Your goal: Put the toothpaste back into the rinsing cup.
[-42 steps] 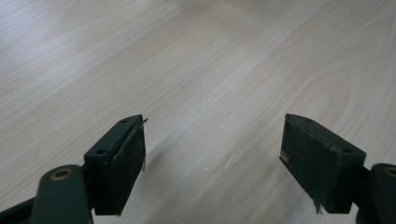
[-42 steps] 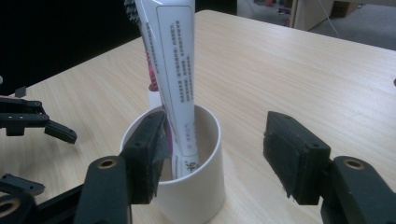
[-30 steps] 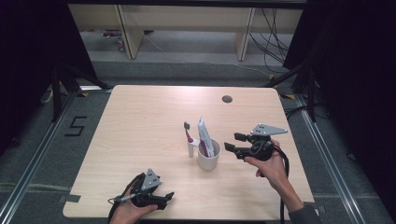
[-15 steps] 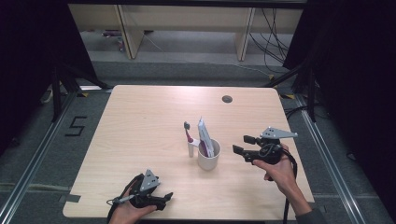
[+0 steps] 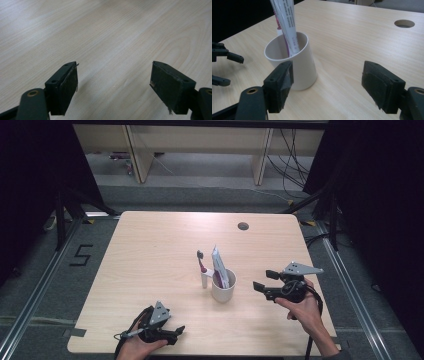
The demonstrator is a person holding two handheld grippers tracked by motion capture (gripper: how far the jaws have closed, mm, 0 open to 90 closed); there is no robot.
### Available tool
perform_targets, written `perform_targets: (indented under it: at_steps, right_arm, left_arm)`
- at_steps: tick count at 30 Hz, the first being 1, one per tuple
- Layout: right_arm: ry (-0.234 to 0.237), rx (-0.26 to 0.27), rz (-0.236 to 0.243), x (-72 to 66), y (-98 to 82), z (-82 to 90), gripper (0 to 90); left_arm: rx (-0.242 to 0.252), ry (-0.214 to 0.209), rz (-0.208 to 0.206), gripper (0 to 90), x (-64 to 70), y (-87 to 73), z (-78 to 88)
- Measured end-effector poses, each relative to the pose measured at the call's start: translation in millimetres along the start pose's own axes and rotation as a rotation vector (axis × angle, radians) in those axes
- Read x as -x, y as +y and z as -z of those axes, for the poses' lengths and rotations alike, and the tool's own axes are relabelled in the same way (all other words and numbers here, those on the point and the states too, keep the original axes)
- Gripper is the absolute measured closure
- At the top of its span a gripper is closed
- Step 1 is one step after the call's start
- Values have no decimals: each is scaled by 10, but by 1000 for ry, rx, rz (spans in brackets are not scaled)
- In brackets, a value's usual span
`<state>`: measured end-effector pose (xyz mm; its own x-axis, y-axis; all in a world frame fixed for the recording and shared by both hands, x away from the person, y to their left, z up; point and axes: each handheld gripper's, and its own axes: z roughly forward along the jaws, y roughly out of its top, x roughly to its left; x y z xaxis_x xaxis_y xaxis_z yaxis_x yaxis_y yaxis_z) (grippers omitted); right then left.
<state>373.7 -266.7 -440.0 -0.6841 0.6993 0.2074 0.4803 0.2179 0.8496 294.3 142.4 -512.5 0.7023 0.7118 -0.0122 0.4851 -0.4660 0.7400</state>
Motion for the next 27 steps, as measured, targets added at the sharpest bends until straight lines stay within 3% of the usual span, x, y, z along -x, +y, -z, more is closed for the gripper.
perform_targets:
  at_steps: [1, 2, 3, 5, 7, 8, 10, 12, 13, 14, 15, 16, 17, 18, 19, 22, 23, 24, 25, 26, 27]
  right_arm:
    - [-7, 13, 29, 23, -12, -5, 261]
    - [-8, 9, 26, 27, -31, -1, 260]
    - [-14, 9, 14, 22, -52, 4, 258]
    - [-19, -8, 17, 29, -79, 23, 247]
    - [-19, -5, 26, 52, -106, 35, 249]
    - [-13, -10, 2, 35, -121, 50, 249]
    - [-30, -17, 32, 61, -138, 77, 248]
    - [-33, -10, 32, 71, -163, 86, 248]
    - [-33, -18, 25, 66, -175, 93, 248]
    - [-31, -31, -3, 42, -190, 108, 248]
    - [-37, -27, 29, 65, -192, 114, 246]
    - [-43, -26, 14, 48, -202, 121, 243]
    - [-51, -26, 43, 59, -203, 134, 243]
    - [-41, -31, 16, 33, -215, 146, 243]
    - [-54, -23, 50, 51, -222, 157, 243]
    - [-51, -42, 12, 15, -269, 184, 241]
    - [-58, -40, 45, 35, -281, 190, 239]
    - [-52, -46, 17, 9, -310, 190, 235]
    - [-63, -50, 42, 22, -321, 200, 230]
    - [-50, -54, 8, -3, -338, 201, 229]
    - [-59, -68, 27, 4, -347, 219, 228]
  left_arm:
    - [0, 5, -3, 215, 1, 0, 1]
    - [0, 6, -5, 215, 3, 0, 2]
    - [-23, 0, -33, 215, -13, 2, 20]
    - [2, 5, -2, 215, 2, -3, 3]
    - [2, 6, 1, 215, -3, 0, 1]
    - [1, 1, 0, 215, -5, 3, 2]
    - [-9, 9, -7, 215, -9, 2, -3]
    - [4, -2, 10, 215, 12, -8, -12]
    - [-17, 1, -20, 215, -3, -8, 3]
    - [-14, -1, -18, 215, 1, -7, 7]
    - [-3, 0, -12, 215, 3, -5, 7]
    - [-6, -3, -17, 215, -5, -3, 13]
    - [5, -1, 3, 215, 5, -9, 3]
    - [-14, -3, -15, 214, -9, -12, 13]
    - [-13, -3, -13, 215, -9, -16, 11]
    - [-10, -3, -15, 215, -7, -10, 18]
    - [11, -5, 3, 215, 11, -11, 2]
    - [12, -5, 4, 215, 16, -13, 1]
    - [7, -3, 0, 215, 17, -13, 5]
    - [6, -1, -2, 215, 18, -13, 7]
    - [11, -3, 0, 215, 15, -14, 2]
